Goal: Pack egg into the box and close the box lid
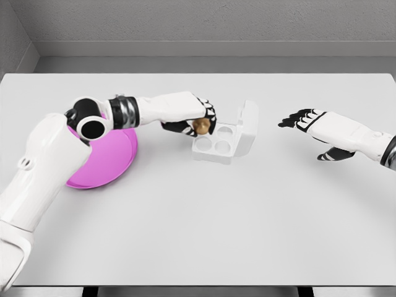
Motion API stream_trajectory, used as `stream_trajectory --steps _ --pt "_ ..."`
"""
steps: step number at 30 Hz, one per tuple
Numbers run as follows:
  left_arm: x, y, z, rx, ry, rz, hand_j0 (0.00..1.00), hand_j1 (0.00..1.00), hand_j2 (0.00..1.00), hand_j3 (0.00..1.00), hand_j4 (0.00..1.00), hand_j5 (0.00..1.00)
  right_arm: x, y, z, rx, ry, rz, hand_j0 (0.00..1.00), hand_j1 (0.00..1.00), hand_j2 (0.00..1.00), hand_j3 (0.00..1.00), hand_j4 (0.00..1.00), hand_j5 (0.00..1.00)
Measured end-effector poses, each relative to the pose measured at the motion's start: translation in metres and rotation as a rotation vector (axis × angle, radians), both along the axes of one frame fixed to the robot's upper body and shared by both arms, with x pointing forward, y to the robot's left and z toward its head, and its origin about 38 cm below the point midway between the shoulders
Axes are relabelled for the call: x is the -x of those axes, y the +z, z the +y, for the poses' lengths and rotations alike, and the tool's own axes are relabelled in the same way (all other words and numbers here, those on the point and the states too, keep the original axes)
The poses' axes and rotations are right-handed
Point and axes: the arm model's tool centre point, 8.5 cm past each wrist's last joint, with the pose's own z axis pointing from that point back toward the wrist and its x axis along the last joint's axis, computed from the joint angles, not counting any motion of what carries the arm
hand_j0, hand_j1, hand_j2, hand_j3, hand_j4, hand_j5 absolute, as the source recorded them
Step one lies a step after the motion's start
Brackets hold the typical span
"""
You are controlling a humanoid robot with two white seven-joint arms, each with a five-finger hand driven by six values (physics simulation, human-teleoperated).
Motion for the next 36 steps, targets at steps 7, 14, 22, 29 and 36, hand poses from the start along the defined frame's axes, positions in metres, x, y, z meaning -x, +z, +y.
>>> stream_trajectory --steps 7,14,22,29,36 --pt "-0.001 -0.006 -0.021 0.007 -0.014 0.015 0.34 0.34 0.34 0.34 0.34 0.34 0.000 0.000 0.000 -0.001 -0.001 0.001 1.00 1.00 1.00 1.00 1.00 1.00" --pt "0.000 -0.006 -0.028 0.013 -0.022 0.016 0.45 0.45 0.45 0.45 0.45 0.45 0.000 -0.001 0.000 0.000 0.000 0.002 1.00 1.00 1.00 1.00 1.00 1.00" --pt "-0.001 -0.004 -0.027 0.021 -0.018 0.012 0.84 0.84 0.84 0.84 0.84 0.84 0.000 -0.001 0.000 0.000 0.000 0.002 1.00 1.00 1.00 1.00 1.00 1.00" --pt "-0.005 -0.002 -0.008 0.032 0.025 0.011 0.88 0.88 0.88 0.88 0.88 0.88 0.000 -0.001 0.000 0.000 -0.001 0.002 1.00 1.00 1.00 1.00 1.00 1.00" --pt "-0.002 -0.015 0.066 0.084 0.172 0.040 0.94 0.94 0.94 0.94 0.94 0.94 -0.001 -0.002 0.005 -0.010 0.006 0.000 1.00 1.00 1.00 1.00 1.00 1.00"
